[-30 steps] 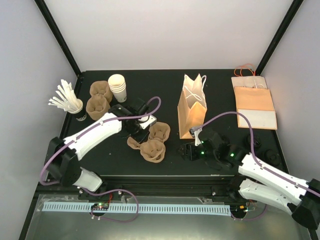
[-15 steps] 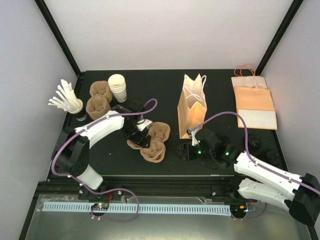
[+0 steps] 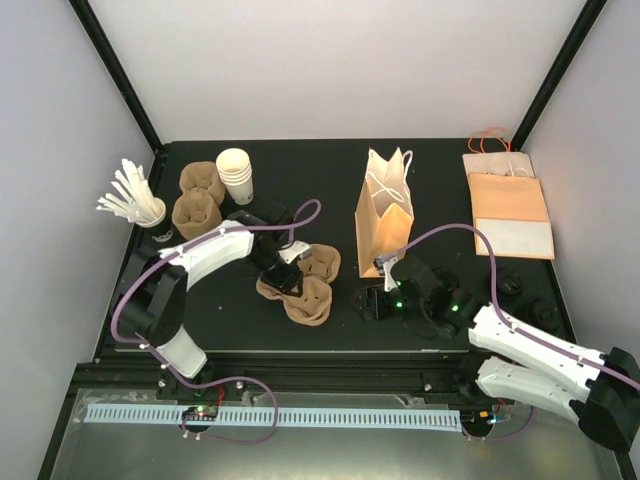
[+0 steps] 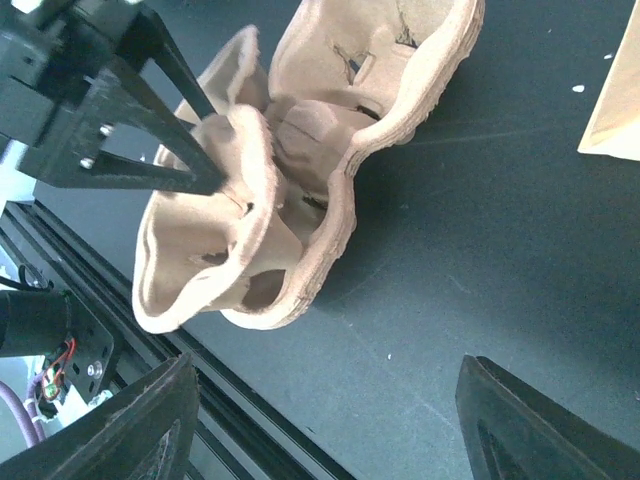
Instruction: Pack the takeout coffee
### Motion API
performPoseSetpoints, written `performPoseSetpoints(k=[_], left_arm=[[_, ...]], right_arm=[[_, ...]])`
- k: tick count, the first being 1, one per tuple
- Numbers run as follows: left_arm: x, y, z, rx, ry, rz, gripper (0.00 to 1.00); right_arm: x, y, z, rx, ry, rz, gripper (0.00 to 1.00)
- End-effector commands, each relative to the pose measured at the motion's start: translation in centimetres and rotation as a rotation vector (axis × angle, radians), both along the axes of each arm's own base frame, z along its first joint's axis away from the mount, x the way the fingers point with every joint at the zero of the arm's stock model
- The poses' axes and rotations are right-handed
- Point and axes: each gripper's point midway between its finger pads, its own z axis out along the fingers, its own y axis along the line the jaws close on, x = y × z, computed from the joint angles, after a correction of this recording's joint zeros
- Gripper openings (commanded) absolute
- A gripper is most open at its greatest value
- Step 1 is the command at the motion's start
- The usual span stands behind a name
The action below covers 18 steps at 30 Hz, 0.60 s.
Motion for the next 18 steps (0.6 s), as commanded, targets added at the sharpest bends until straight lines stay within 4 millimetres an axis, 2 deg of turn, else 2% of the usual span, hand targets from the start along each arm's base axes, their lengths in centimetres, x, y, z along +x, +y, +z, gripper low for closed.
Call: performPoseSetpoints(k=[1,9,14,18], left_arm=[[1.5,0.1,3.2,-0.029,-0.123,0.017,0.5],[2.0,2.0,9.4,-0.042,-0.314,0.117,0.5],[3.1,4.5,15.5,-0.071,-0.54,0.228,0.53],[3.4,6.5,20.3,-0.116,-0.729,0.318,0.52]], right_arm=[[0.0,0.4,-0.9,0.01,0.02,0.006,0.73],[0.7,2.0,-3.3,0.016,0.074,-0.01,0.73],[1.6,3.6,-4.2,0.045,0.089,-0.071,0.72],[2.1,5.8,-4.6,0.076,0.071,-0.124,0.72]])
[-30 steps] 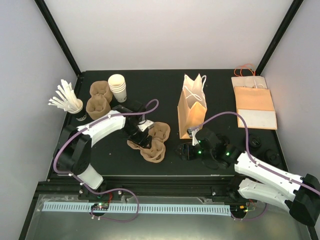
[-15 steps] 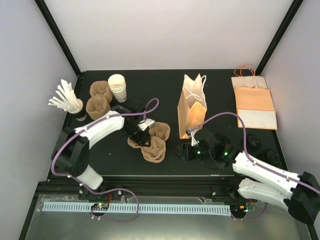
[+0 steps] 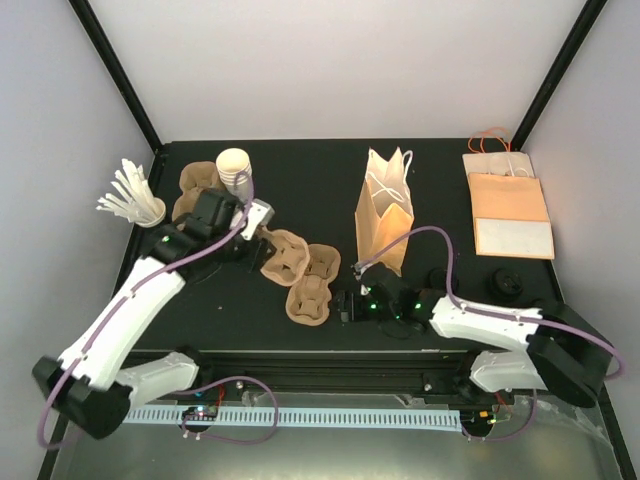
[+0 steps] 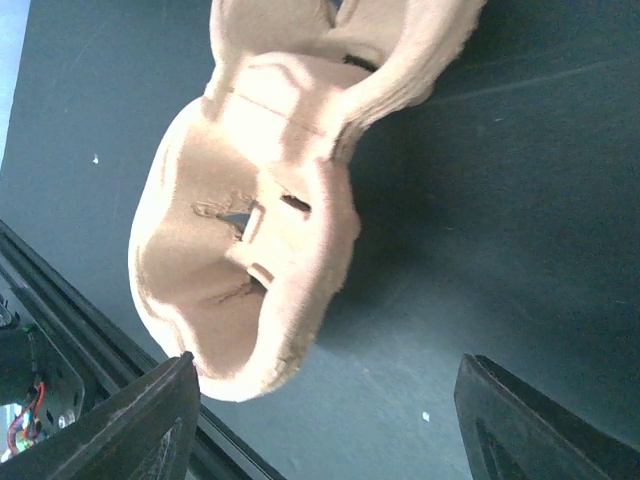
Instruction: Pack the takeout coffee
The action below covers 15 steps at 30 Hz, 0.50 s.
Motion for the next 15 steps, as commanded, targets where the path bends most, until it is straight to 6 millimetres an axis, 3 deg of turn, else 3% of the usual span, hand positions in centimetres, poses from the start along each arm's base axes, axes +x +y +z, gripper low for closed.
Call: performPoseSetpoints(k=[1,4,7,11,13,15], left_arm=[[1.0,2.7,6.3,-0.047,-0.232,0.14,0.51],[0.3,4.2,9.2,-0.08,-0.337,0.201,0.45],[-0.4,5.4,11.0,-0.097,-0.406,0.243,0.45],[-1.4,6.3,12.5,-0.11,-0.457,0.26,0.45],[-1.6,6.5,12.4,-0.101,-0.452,0.261,0.45],[-1.6,6.6,11.9,-0.088,-0.435,0.261,0.45]], right_arm=[[1.7,2.7,0.5,0.075,-0.058,-0.113,0.72],[3.0,4.4,-0.6,0.075,-0.049,-0.178,0.72],[4.9,7.4,-1.1,0.083,-0.061,-0.186,0.7],[7.9,14.2,0.0,0.097,-0.156,-0.07,0.69],[9.4,18.7,1.5,0.132,-0.23,0.043,0.7],[10.2,22.1,0.9,0.129,-0.229,0.141,0.71]])
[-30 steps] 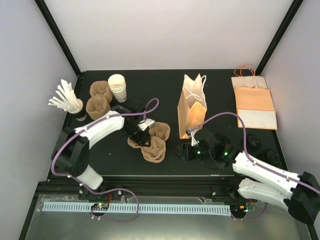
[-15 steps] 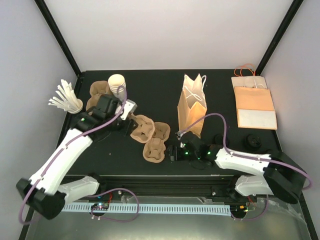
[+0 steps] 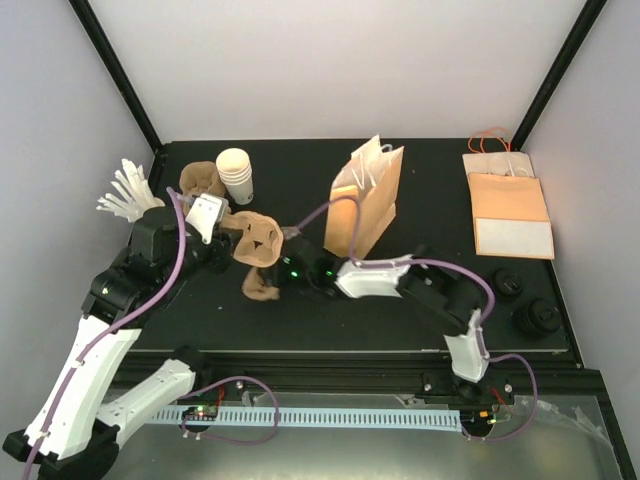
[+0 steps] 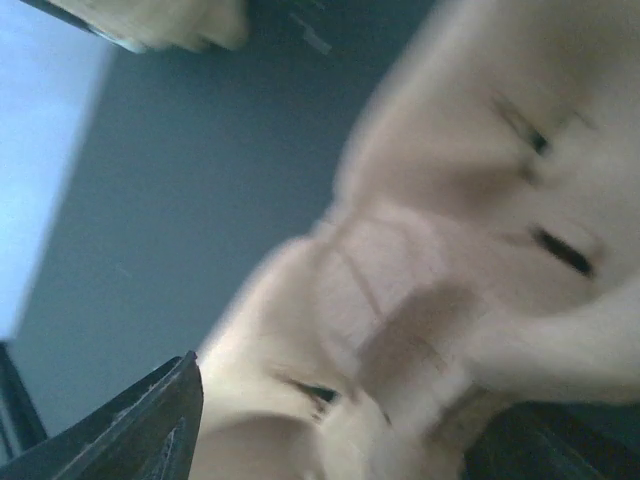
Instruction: Pack the takeout coffee
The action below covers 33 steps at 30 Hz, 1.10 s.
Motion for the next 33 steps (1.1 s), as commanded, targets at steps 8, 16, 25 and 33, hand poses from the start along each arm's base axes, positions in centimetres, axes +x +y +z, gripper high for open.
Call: performPoseSetpoints(k=[8,16,25,33], left_arm=[[0.2,0.7,-0.4,0.0,0.008,0.034,0.45],[0.1,-0.9,-2.7,-0.047,0.073,-0.023,0.45],[-0.4,-5.0,-9.8,-0.089,0.302,-0.208,0.46],[-1.2,-10.4,-16.7,0.016,0.582,-0.265,0.46]], right_arm=[[2.0,6.9,7.6,0.103,-0.215,0.231,0.74],[-0.9,-1.1,10.0,0.074,-0.221,0.132,0.73],[-3.7,-11.1,11.2,-0.002,-0.269,0.037,0.73],[-2.7,-22.8,11.4,-0.099,-0.234,-0.233,0.73]])
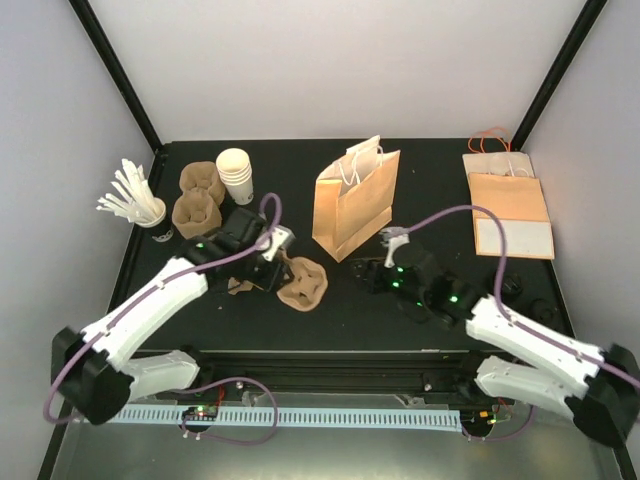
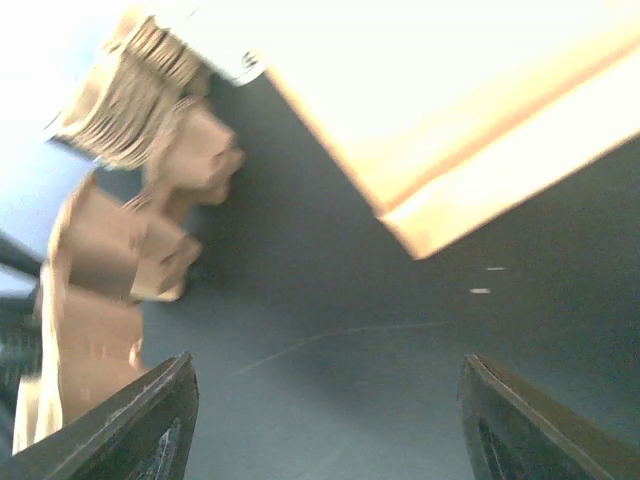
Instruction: Pack the takeout coffee
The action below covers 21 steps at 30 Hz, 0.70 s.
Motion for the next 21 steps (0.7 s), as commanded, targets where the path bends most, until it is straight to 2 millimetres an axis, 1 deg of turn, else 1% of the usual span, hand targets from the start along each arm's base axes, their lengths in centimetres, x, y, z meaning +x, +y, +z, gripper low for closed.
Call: performPoseSetpoints(k=[1,4,5,6,9,10,11,12,13,15,16,18,21], left_arm=[[-1.0,-3.6,-2.5,0.019,0.096,-0.035,0.47],[-1.3,-5.5,-4.0,0.004,0.12,-0.049,0.48],[-1.4,-6.1,-4.6,0.008,0.134,-0.054,0.48],[-1.5,-6.7,-5.2,0.016,0.145,-0.062,0.52],[-1.5,-7.6,-6.0,0.029,0.177,-0.081,0.71],[-1.5,-7.3,-6.2,0.058,0.191,-0.073,0.79],[-1.3,-6.9,-5.9,0.083,0.181,-0.063,0.86],[-0.9,-6.4,-5.4,0.108,0.16,-0.047,0.96],[-0.5,-5.8,-4.6,0.122,0.133,-0.033,0.98],[0.2,-4.7,-3.0,0.122,0.089,-0.012,0.99],[0.7,-3.7,-2.2,0.116,0.071,0.011,0.99],[2.2,-1.0,-0.6,0.09,0.035,0.1,0.99],[4.7,3.6,-0.1,0.091,0.001,0.251,0.95]], right_arm=[[0.1,-6.9,-1.0,-0.074,0.019,-0.175,0.74],[-0.1,-8.8,-0.5,-0.057,-0.002,-0.212,0.74],[-0.2,-9.1,-0.5,-0.055,-0.002,-0.213,0.74],[-0.3,-9.2,-0.5,-0.055,-0.001,-0.212,0.74],[-0.6,-9.1,-0.8,-0.058,0.013,-0.196,0.74],[-0.7,-9.0,-0.8,-0.054,0.019,-0.187,0.74],[-0.8,-8.9,-0.9,-0.051,0.023,-0.183,0.74],[-0.8,-8.8,-0.9,-0.046,0.026,-0.178,0.74],[-0.9,-8.7,-0.8,-0.042,0.028,-0.172,0.74],[-1.0,-8.7,-0.5,-0.034,0.02,-0.164,0.74],[-1.0,-8.7,-0.3,-0.033,0.014,-0.162,0.74],[-1.0,-8.7,0.2,-0.038,0.002,-0.156,0.74],[-1.0,-8.6,0.6,-0.039,-0.007,-0.146,0.74]])
